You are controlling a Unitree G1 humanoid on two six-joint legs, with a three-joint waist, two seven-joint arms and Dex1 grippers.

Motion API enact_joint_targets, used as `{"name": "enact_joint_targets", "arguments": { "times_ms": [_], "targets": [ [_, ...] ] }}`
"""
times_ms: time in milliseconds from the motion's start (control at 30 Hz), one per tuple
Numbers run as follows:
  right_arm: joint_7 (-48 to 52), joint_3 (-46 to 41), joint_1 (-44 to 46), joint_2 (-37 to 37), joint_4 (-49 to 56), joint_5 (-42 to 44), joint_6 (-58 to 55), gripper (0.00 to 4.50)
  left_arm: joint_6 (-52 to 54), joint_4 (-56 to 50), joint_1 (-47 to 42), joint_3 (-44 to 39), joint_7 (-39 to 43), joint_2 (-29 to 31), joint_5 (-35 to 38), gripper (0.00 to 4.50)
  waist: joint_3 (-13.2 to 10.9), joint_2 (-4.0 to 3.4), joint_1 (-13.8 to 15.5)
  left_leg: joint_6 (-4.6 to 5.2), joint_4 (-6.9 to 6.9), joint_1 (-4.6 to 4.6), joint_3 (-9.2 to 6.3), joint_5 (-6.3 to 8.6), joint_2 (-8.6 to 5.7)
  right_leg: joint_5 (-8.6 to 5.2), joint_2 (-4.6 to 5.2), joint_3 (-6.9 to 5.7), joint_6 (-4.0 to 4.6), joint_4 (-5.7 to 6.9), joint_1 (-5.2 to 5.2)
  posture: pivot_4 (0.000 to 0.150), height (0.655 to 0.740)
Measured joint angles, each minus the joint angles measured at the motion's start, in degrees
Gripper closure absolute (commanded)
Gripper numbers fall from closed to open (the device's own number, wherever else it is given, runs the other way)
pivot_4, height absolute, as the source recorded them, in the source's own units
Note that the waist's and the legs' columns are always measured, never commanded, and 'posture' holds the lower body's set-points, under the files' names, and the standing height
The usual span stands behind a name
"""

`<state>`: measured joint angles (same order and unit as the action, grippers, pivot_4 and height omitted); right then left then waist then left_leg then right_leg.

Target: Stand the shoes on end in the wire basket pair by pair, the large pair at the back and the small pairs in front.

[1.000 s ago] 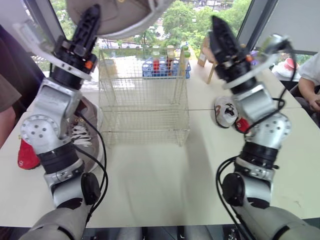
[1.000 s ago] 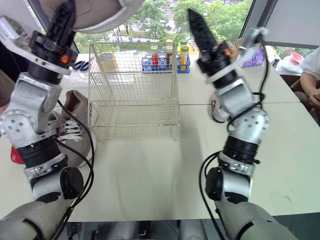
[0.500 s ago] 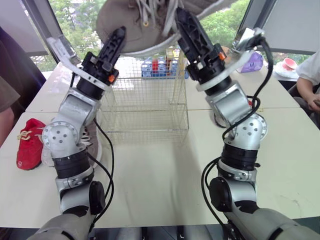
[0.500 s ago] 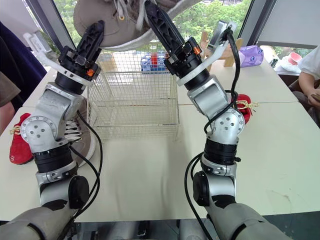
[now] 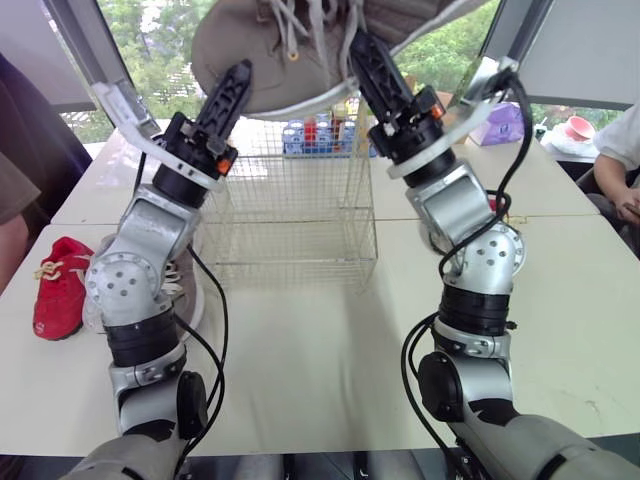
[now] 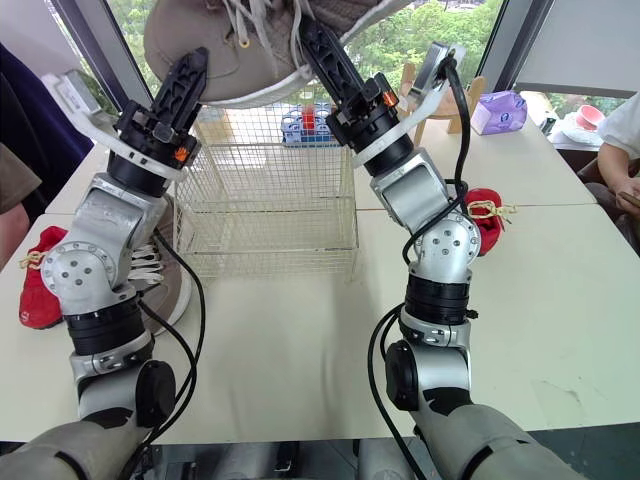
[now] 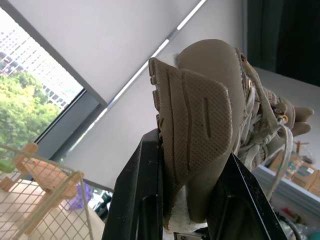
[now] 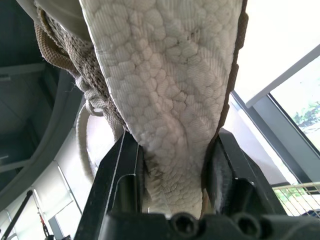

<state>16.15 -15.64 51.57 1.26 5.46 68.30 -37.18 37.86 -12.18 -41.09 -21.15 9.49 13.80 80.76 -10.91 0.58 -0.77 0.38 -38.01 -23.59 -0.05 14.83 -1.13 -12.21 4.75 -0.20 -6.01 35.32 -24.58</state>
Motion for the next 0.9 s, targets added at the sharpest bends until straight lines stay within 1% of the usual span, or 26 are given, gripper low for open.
{"name": "enact_joint_targets", "arguments": {
  "times_ms": [67, 133, 167, 200, 267, 367, 467, 533, 600, 700, 733, 833, 900],
  "targets": [
    [0.04, 0.27, -0.05, 0.19, 0.00, -0.07, 0.00, 3.35, 0.02, -0.26, 0.37, -0.01, -0.06, 0.48, 0.10, 2.99, 0.00, 0.00, -0.01, 0.00, 0.00, 0.00, 0.00, 0.00, 0.00, 0.00, 0.00, 0.00, 0.00, 0.00, 0.00, 0.150, 0.7400],
    [0.35, 0.40, -0.03, 0.99, 0.00, -0.46, 0.08, 3.35, 0.43, -0.59, 1.22, 0.04, -0.76, 1.03, 0.44, 2.10, 0.00, 0.00, 0.01, 0.00, 0.00, 0.00, 0.00, 0.00, 0.00, 0.00, 0.00, 0.00, 0.00, 0.00, 0.00, 0.150, 0.7400],
    [0.79, 0.52, -0.01, 1.50, -0.01, -0.75, 0.12, 3.35, 0.75, -1.27, 2.40, 0.11, -0.93, 1.74, 0.54, 1.66, 0.00, 0.00, -0.01, 0.00, 0.00, 0.00, 0.00, 0.00, 0.01, 0.00, 0.00, 0.00, 0.00, 0.00, 0.00, 0.150, 0.7400],
    [1.53, 0.69, 0.12, 2.43, -0.13, -1.11, 0.14, 3.35, 1.38, -1.86, 3.53, 0.23, -1.05, 2.59, 0.51, 1.11, 0.00, -0.01, -0.02, 0.00, 0.00, 0.00, 0.00, 0.00, 0.01, 0.00, 0.01, 0.00, 0.00, 0.00, 0.00, 0.150, 0.7400],
    [3.73, 0.90, 1.63, 4.83, -1.86, -2.41, 0.27, 3.35, 2.42, -3.93, 5.89, 1.12, -1.73, 5.23, -0.51, 0.13, -0.01, -0.01, -0.05, 0.00, 0.00, 0.00, 0.00, 0.00, 0.00, 0.00, 0.00, 0.00, 0.00, 0.00, 0.00, 0.150, 0.7400],
    [8.77, 0.80, 6.15, 9.19, -6.12, -4.84, 1.76, 3.35, 4.36, -7.77, 10.50, 2.49, -3.26, 8.40, -1.95, 0.13, -0.03, -0.03, -0.02, 0.00, 0.02, 0.00, 0.01, 0.00, 0.00, 0.00, 0.01, 0.01, 0.01, -0.01, -0.01, 0.150, 0.7400],
    [17.61, 0.92, 12.82, 16.32, -13.06, -9.44, 4.42, 3.35, 5.65, -12.47, 15.84, 2.77, -5.86, 11.83, -2.95, 0.13, -0.04, -0.02, 0.09, 0.00, 0.06, 0.00, -0.02, 0.00, 0.01, -0.01, 0.00, 0.01, 0.02, -0.06, 0.00, 0.150, 0.7400],
    [24.13, 2.08, 16.10, 20.45, -18.74, -13.12, 6.34, 3.35, 5.73, -15.88, 16.40, 2.59, -9.02, 14.01, -3.20, 0.13, -0.05, 0.00, 0.12, 0.00, 0.06, 0.00, -0.02, 0.00, 0.01, -0.01, 0.01, 0.01, 0.02, -0.10, 0.03, 0.150, 0.7400],
    [32.11, 4.69, 20.31, 24.84, -27.47, -18.90, 9.36, 3.35, 5.55, -21.52, 16.59, 1.64, -13.75, 17.26, -0.95, 0.13, -0.05, 0.00, 0.01, 0.00, 0.06, 0.00, -0.01, 0.01, 0.01, -0.01, 0.04, 0.02, 0.03, -0.14, 0.04, 0.150, 0.7400],
    [40.60, 7.60, 23.95, 27.34, -37.23, -25.74, 14.10, 3.35, 5.68, -28.27, 20.07, 1.07, -17.32, 21.81, 3.02, 0.13, -0.04, -0.01, -0.16, 0.01, 0.15, 0.05, 0.05, 0.02, 0.01, -0.02, 0.06, 0.07, 0.03, -0.18, 0.03, 0.150, 0.7400],
    [44.36, 9.16, 25.93, 28.04, -42.86, -29.39, 16.77, 3.35, 6.05, -30.64, 23.71, 0.98, -18.14, 24.02, 4.96, 0.13, -0.06, -0.03, -0.42, 0.00, 0.23, 0.09, 0.10, 0.02, 0.01, -0.03, 0.06, 0.12, 0.06, -0.16, -0.01, 0.150, 0.7400],
    [49.98, 11.66, 29.91, 29.07, -54.21, -36.78, 23.64, 3.35, 5.93, -32.98, 30.17, 0.31, -19.13, 26.00, 7.48, 0.13, -0.07, -0.03, -0.25, -0.05, 0.34, 0.08, 0.10, -0.01, 0.02, -0.12, 0.07, 0.12, 0.23, -0.17, -0.09, 0.150, 0.7400],
    [52.40, 13.05, 32.26, 28.78, -60.41, -40.82, 28.15, 3.35, 4.82, -33.29, 32.05, -0.42, -19.67, 26.66, 7.66, 0.13, -0.07, -0.04, -0.18, -0.10, 0.38, 0.08, 0.10, -0.04, 0.01, -0.13, 0.07, 0.12, 0.26, -0.17, -0.10, 0.150, 0.7400]
  ]
}}
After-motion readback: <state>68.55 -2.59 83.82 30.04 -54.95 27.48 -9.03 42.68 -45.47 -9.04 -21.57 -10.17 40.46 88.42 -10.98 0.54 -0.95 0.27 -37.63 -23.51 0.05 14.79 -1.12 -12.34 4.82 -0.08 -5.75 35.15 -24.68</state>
